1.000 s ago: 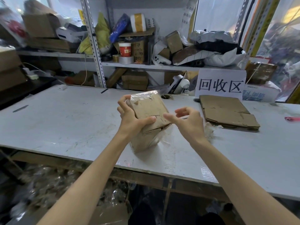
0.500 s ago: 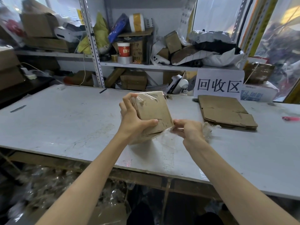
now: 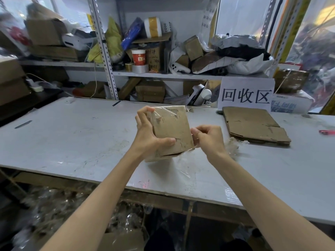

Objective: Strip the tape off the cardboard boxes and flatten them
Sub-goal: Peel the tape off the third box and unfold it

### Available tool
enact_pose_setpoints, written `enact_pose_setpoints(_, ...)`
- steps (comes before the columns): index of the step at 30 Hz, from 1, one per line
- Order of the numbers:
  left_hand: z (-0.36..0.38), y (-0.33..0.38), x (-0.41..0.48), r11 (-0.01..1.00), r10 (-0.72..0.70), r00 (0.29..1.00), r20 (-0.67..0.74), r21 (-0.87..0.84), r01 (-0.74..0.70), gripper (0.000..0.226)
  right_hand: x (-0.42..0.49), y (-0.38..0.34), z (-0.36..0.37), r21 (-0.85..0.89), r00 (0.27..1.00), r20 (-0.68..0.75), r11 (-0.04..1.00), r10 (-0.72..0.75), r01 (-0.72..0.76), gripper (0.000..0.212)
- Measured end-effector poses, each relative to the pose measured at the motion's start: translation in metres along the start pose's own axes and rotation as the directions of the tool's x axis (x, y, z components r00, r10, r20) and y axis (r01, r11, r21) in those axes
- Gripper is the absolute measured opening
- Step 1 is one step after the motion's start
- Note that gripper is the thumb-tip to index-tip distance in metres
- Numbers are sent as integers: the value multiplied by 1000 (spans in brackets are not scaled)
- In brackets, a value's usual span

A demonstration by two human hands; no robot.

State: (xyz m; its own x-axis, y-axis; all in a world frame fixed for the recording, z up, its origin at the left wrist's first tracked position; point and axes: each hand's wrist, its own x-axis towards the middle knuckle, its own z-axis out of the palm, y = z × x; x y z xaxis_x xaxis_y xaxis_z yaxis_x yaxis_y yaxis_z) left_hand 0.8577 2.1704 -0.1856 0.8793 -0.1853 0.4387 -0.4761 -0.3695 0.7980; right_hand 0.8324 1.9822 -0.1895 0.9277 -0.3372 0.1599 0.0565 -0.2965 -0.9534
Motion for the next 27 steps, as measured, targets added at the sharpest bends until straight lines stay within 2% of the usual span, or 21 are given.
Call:
enact_pose_setpoints(4, -8, -2, 0, 996, -53, 998, 21, -71, 55, 91, 1, -1, 6, 205, 981, -60, 964, 183, -168, 19)
enact_pose_setpoints(9, -8, 1, 3, 994, -94, 995, 36, -47, 95, 90, -4, -5, 10, 452, 916, -81, 833, 393, -318, 18)
enact_pose_setpoints(14, -15, 0, 4, 981, -150, 987, 51, -119, 155, 97, -1, -17, 2, 323, 957, 81, 901, 280, -291, 20)
enact_pose_setpoints(17, -14, 0, 4, 957, -194, 979, 65, -206, 204, 93, -1, -18, -1, 369, 948, 226, 881, 225, -297, 18)
enact_pose_setpoints(20, -13, 4, 4, 945, -241, 963, 118, -195, 261, 96, -2, -7, -1, 442, 923, 319, 828, 214, -345, 21)
enact_pose_setpoints(23, -16, 4, 1, 928, -266, 936, 230, -200, 313, 115, -2, -4, -1, 512, 931, 278, 783, 237, -353, 19)
enact_pose_setpoints(25, -20, 0, -1, 953, -237, 924, 299, -111, 281, 130, 0, -5, -3, 496, 930, 201, 787, 307, -367, 21)
enact_pose_setpoints(27, -20, -4, -3, 972, -227, 917, 329, 11, 237, 144, 3, -9, -9, 544, 901, 179, 723, 396, -426, 28)
